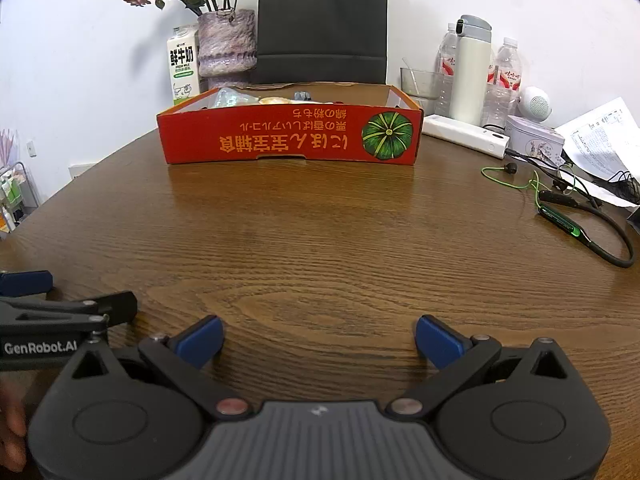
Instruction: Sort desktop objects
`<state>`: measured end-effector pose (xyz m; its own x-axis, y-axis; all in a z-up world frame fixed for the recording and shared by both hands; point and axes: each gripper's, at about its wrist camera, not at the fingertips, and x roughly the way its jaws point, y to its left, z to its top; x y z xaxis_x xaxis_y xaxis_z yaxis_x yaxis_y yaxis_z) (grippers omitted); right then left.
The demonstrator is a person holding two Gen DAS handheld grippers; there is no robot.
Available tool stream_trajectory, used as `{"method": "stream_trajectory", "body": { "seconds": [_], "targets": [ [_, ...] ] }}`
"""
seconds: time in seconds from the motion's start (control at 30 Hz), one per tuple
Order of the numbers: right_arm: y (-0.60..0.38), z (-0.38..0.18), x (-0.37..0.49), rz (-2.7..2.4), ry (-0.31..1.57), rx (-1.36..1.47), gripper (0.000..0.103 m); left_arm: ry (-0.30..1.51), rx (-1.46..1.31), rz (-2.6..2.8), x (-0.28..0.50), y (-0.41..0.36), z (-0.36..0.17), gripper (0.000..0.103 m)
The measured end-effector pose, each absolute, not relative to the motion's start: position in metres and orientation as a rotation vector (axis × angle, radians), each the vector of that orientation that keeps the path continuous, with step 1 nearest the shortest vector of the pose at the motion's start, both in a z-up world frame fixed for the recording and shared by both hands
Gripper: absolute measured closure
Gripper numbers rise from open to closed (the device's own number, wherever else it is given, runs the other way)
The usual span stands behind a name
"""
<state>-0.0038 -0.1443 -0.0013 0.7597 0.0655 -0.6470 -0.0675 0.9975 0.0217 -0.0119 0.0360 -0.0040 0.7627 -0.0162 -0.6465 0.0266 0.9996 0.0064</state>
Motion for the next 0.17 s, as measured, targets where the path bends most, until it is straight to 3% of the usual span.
{"method": "stream_trajectory", "body": {
  "seconds": [0.17],
  "targets": [
    [-0.1444, -0.0014, -0.0039, 0.072, 0.704, -0.004, 0.0, 0.703, 0.015, -0.022, -0.0113, 0.0385, -0.004, 0.0]
  ]
}}
